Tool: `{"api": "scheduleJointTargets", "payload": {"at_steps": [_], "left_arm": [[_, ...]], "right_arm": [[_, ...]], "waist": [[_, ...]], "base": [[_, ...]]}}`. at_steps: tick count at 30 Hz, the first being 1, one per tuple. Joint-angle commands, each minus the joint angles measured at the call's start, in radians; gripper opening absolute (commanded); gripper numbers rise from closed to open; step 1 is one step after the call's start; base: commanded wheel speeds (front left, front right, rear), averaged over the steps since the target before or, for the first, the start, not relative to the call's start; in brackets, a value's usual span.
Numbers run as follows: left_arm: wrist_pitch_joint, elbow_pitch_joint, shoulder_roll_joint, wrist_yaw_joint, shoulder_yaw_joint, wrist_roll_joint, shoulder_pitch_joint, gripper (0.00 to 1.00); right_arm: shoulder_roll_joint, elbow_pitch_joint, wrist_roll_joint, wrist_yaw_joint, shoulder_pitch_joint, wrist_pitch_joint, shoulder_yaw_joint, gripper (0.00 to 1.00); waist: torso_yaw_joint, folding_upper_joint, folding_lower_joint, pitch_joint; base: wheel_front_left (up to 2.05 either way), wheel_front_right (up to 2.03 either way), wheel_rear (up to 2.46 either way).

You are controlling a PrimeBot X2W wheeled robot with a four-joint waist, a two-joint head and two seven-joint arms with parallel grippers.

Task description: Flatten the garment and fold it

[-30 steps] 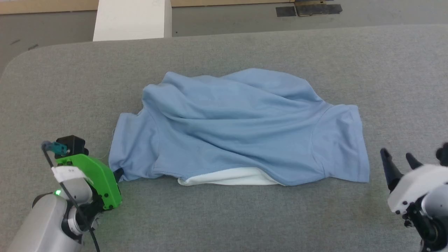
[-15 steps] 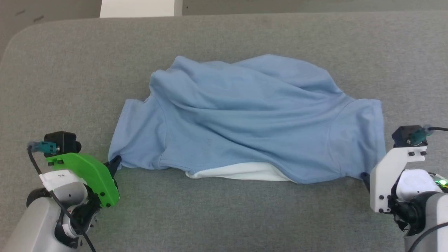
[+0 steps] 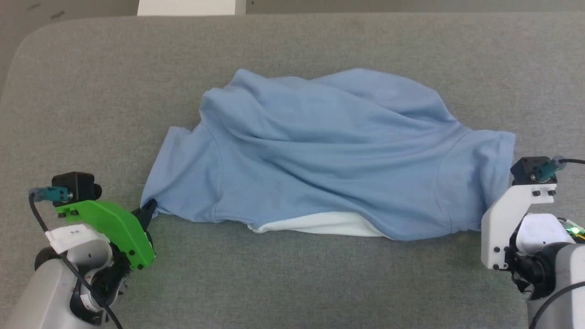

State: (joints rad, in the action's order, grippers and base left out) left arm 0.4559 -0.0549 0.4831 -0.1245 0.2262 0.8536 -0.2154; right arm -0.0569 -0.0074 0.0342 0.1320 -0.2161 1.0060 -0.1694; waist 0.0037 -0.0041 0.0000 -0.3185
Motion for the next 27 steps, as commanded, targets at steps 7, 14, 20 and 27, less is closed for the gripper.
{"api": "scheduleJointTargets", "payload": {"at_steps": [7, 14, 20, 27], "left_arm": [[-0.025, 0.018, -0.038, 0.016, -0.033, 0.064, -0.016, 0.00], [-0.013, 0.050, -0.057, 0.018, -0.062, 0.102, -0.159, 0.00], [-0.021, 0.040, -0.068, -0.001, -0.068, 0.079, -0.321, 0.00], [-0.057, 0.003, -0.071, -0.013, -0.089, 0.050, -0.497, 0.00]], "right_arm": [[0.007, -0.064, 0.117, -0.001, -0.060, -0.076, -0.027, 0.00], [-0.009, -0.105, 0.242, -0.001, -0.203, -0.092, -0.042, 0.00], [-0.065, -0.105, 0.311, -0.001, -0.341, -0.086, -0.044, 0.00], [-0.096, -0.084, 0.331, -0.001, -0.496, -0.161, -0.079, 0.00]], "waist": [[-0.018, 0.0041, 0.0000, 0.118], [-0.024, 0.0041, 0.0000, 0.234], [-0.024, 0.0041, 0.0000, 0.308], [-0.022, 0.0041, 0.0000, 0.348]], "base": [[0.00, 0.00, 0.00], [0.00, 0.00, 0.00], [0.00, 0.00, 0.00], [0.00, 0.00, 0.00]]}}
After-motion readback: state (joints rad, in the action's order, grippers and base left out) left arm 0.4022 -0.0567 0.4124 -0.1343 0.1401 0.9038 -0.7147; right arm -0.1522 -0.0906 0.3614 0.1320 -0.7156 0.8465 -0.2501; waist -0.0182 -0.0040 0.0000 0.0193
